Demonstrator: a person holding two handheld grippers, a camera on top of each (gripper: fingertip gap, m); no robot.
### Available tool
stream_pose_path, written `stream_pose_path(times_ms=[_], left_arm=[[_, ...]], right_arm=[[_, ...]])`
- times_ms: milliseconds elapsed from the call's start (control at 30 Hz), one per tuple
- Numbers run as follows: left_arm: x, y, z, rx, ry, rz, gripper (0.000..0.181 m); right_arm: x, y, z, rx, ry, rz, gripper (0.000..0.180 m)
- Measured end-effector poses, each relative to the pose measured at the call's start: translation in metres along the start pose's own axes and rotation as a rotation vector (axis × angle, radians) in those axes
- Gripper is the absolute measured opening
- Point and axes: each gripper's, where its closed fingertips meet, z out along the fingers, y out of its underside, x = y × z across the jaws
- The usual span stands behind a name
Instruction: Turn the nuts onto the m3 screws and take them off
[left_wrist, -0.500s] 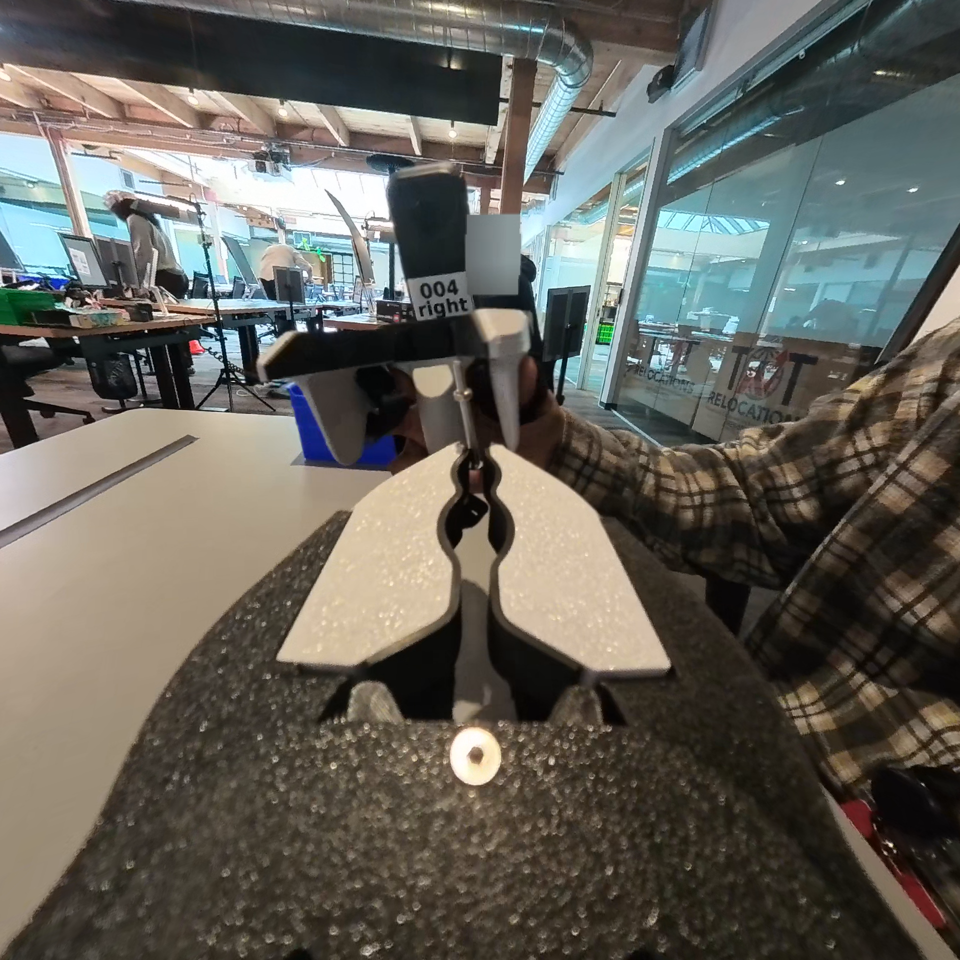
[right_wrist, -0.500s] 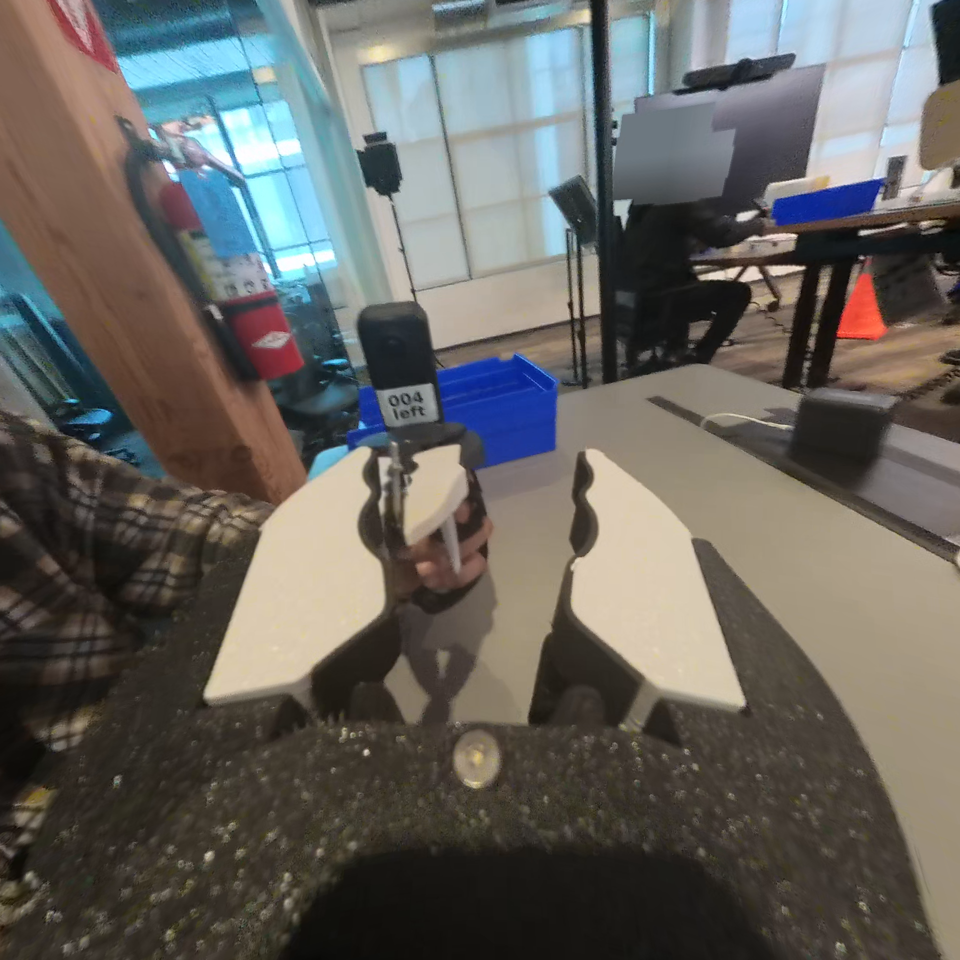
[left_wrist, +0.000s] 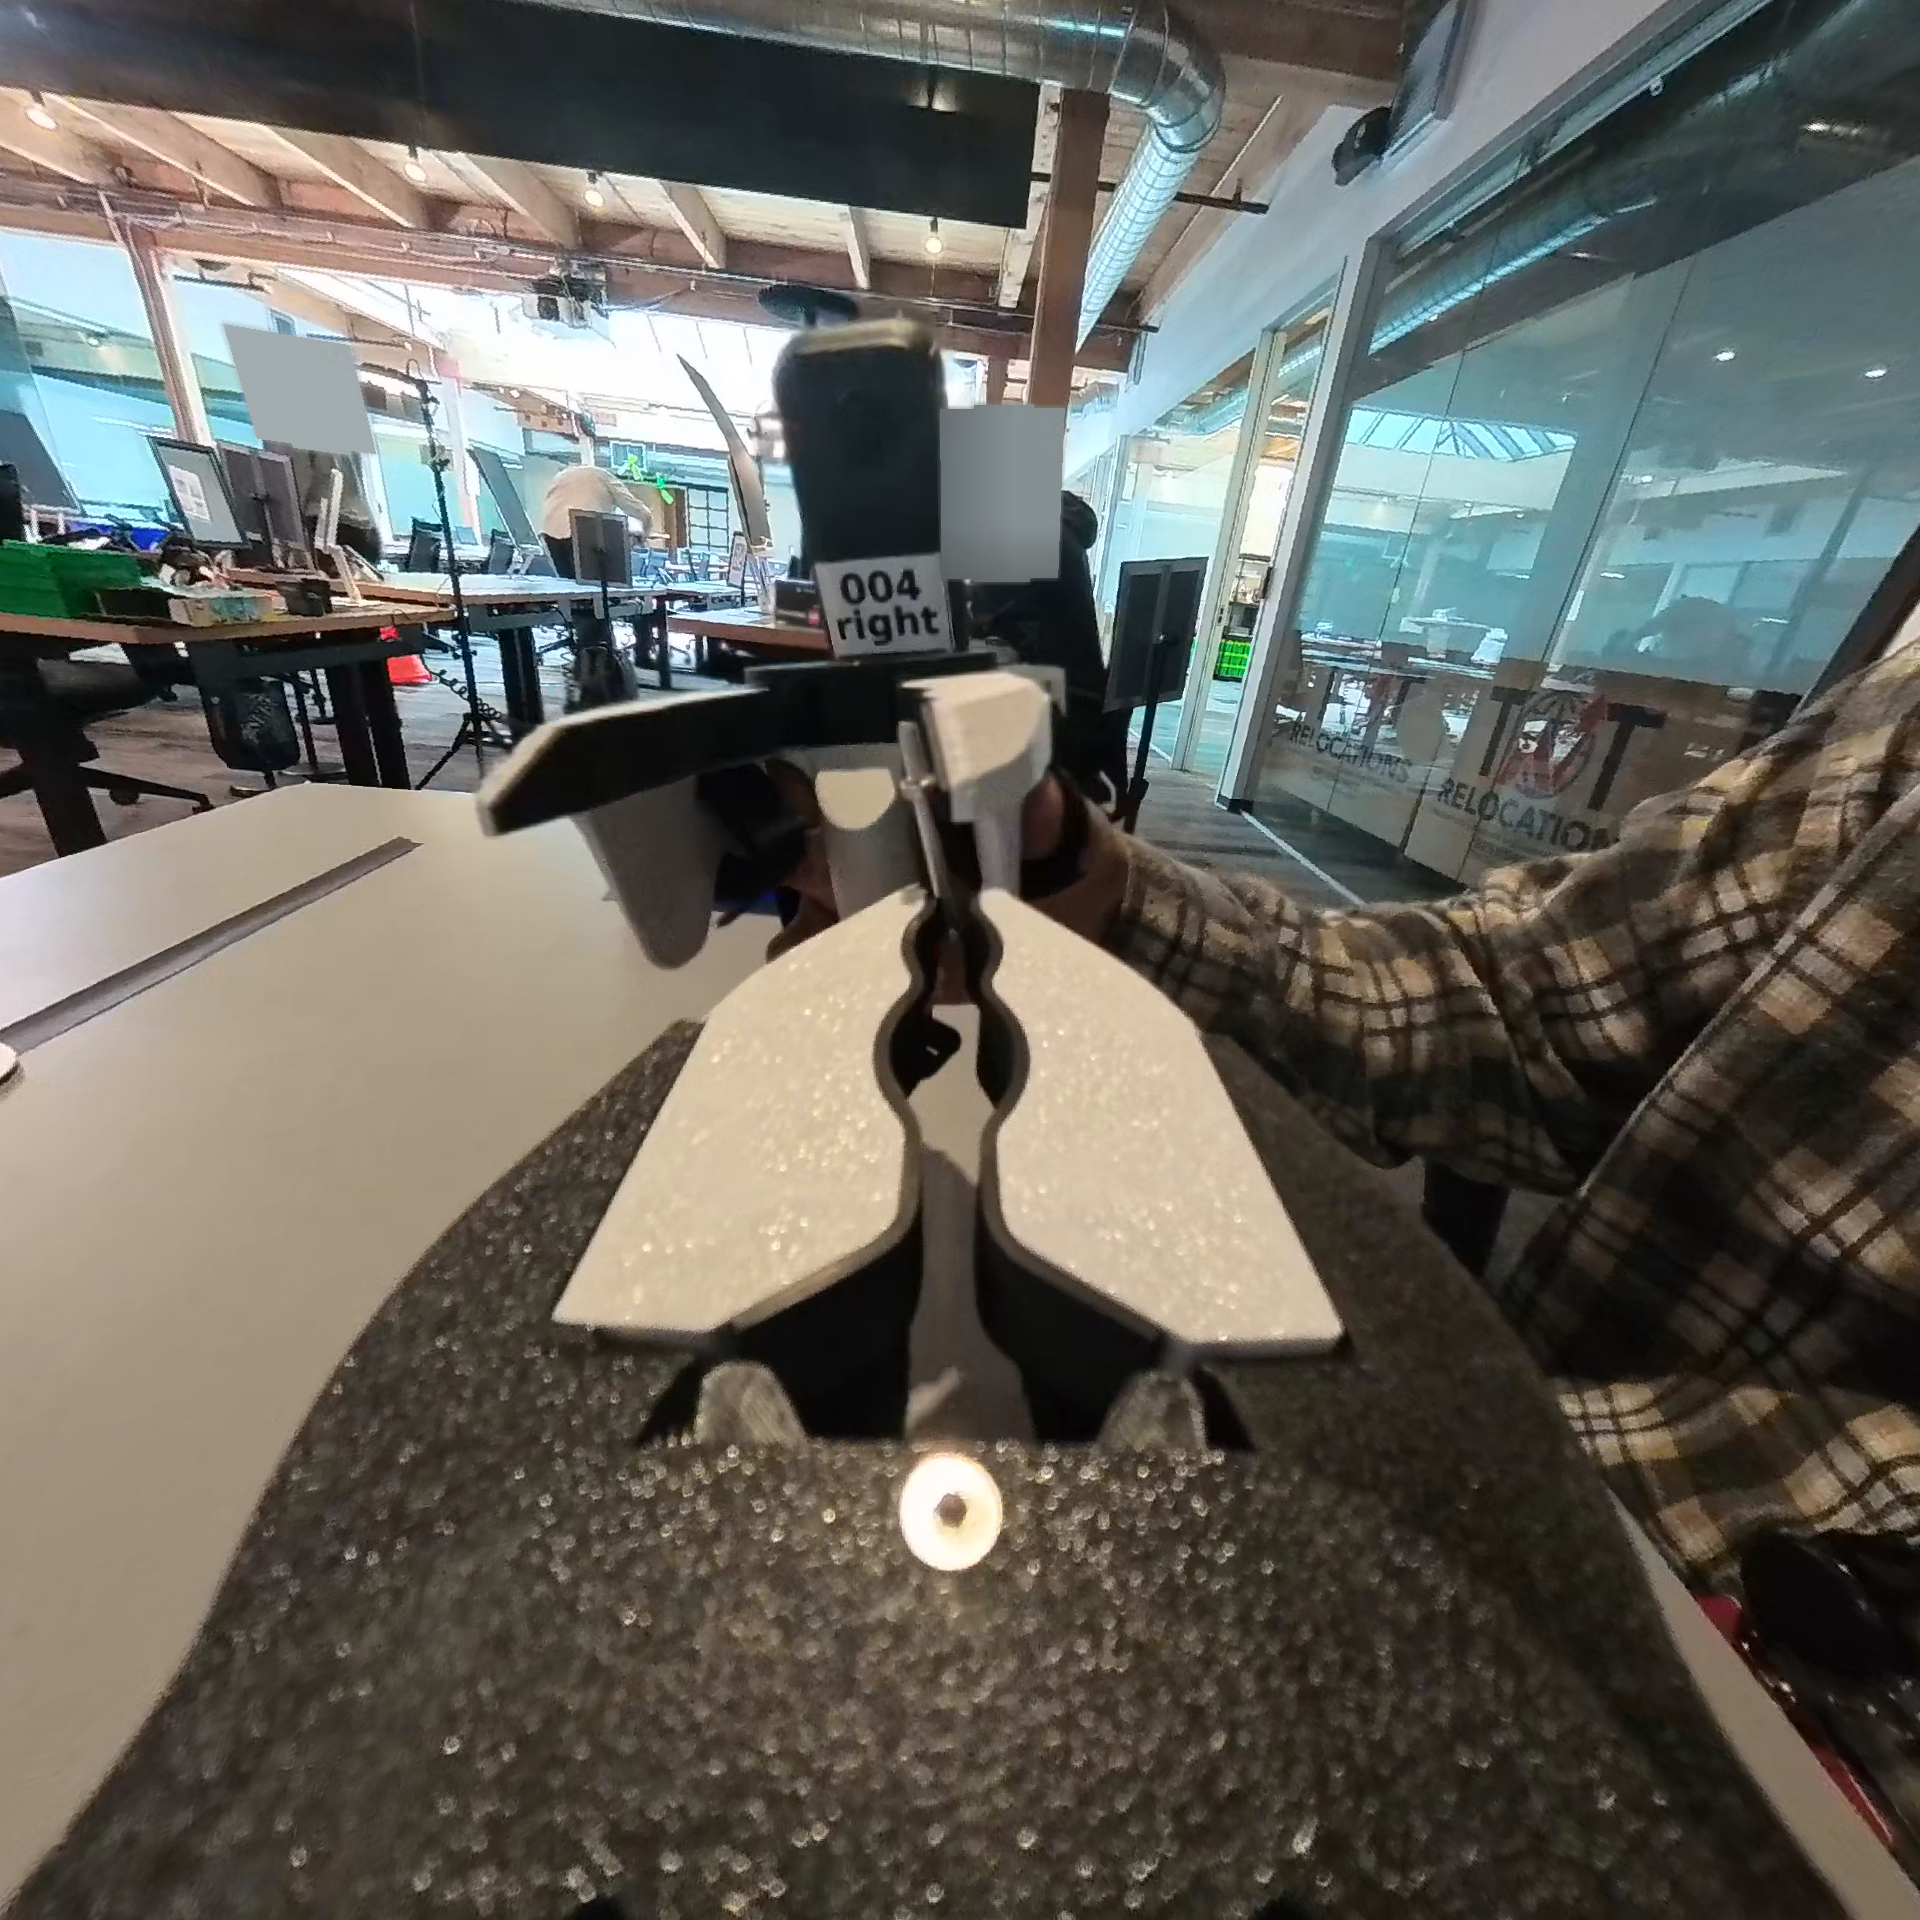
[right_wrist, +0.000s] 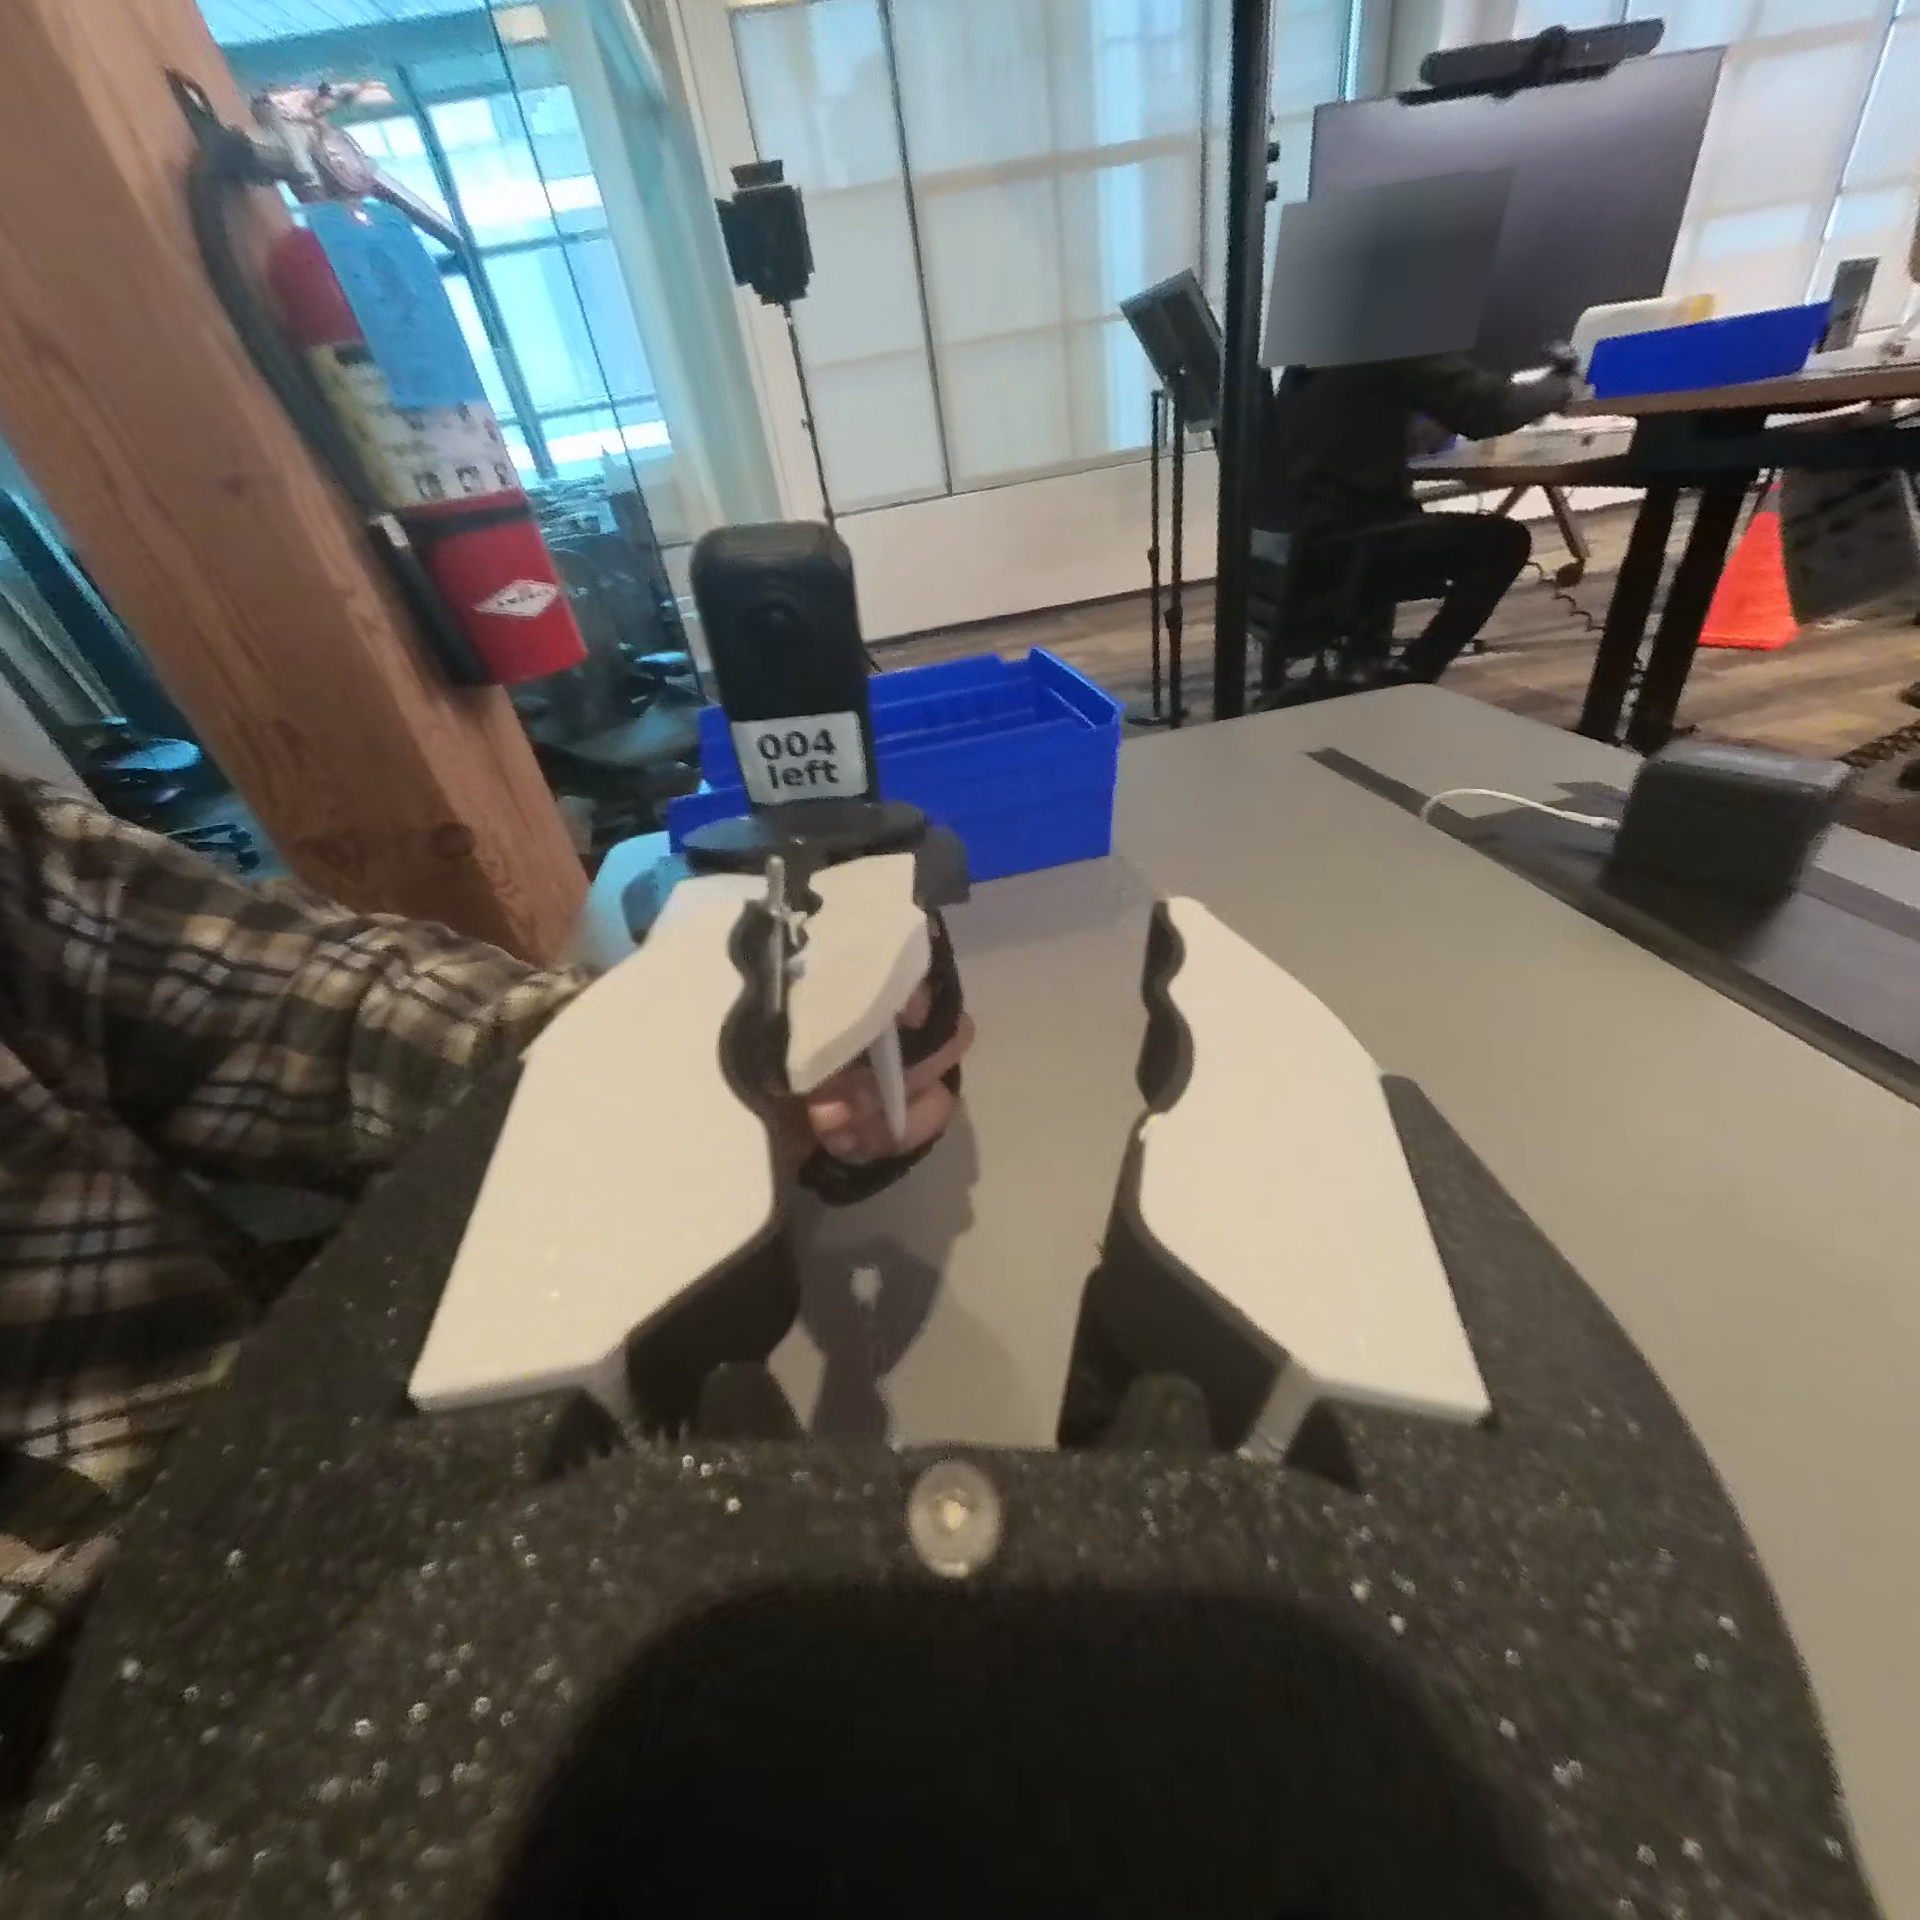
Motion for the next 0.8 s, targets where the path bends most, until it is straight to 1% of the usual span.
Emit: stream_pose_path(times_ms=[33, 67, 133, 200, 300, 333, 367, 400, 433, 500, 633, 733, 800], left_arm=[[-0.001, 0.0, -0.001, 0.0, -0.004, 0.002, 0.004], [-0.001, -0.001, -0.001, 0.002, -0.003, 0.002, 0.003], [-0.002, 0.0, -0.001, -0.003, -0.007, 0.003, 0.004], [-0.002, 0.001, 0.0, -0.005, -0.003, -0.002, 0.003], [-0.001, 0.003, 0.001, -0.013, -0.003, 0.0, 0.003], [-0.002, 0.003, 0.001, -0.017, -0.008, 0.0, 0.004], [-0.002, 0.003, 0.0, -0.013, -0.007, 0.0, 0.003], [-0.003, 0.002, 0.0, -0.007, -0.004, -0.003, 0.003], [-0.003, 0.001, -0.001, -0.006, -0.005, -0.004, 0.003], [-0.003, 0.003, 0.0, -0.013, -0.004, -0.006, 0.004], [-0.002, 0.006, 0.002, -0.026, -0.008, -0.002, 0.003], [-0.003, 0.004, 0.001, -0.02, -0.007, 0.001, 0.004], [-0.003, 0.005, 0.002, -0.023, -0.008, 0.001, 0.004]], right_arm=[[0.003, -0.001, -0.004, 0.015, 0.006, 0.007, 0.071], [0.006, -0.004, -0.009, 0.039, 0.01, 0.023, 0.067], [0.006, -0.012, -0.015, 0.099, -0.01, 0.052, 0.067], [-0.002, -0.01, -0.008, 0.09, -0.049, 0.056, 0.068], [0.0, 0.002, -0.001, 0.025, -0.026, 0.029, 0.068], [0.004, 0.002, -0.004, 0.031, -0.016, 0.034, 0.07], [0.007, 0.001, -0.009, 0.04, -0.009, 0.043, 0.07], [0.012, -0.001, -0.013, 0.052, 0.009, 0.047, 0.065], [0.012, -0.004, -0.016, 0.075, 0.007, 0.049, 0.066], [0.002, -0.01, -0.012, 0.108, -0.048, 0.063, 0.068], [0.002, -0.002, -0.004, 0.052, -0.029, 0.03, 0.067], [0.012, -0.005, -0.018, 0.1, -0.003, 0.055, 0.064], [0.005, -0.01, -0.019, 0.136, -0.046, 0.069, 0.064]])
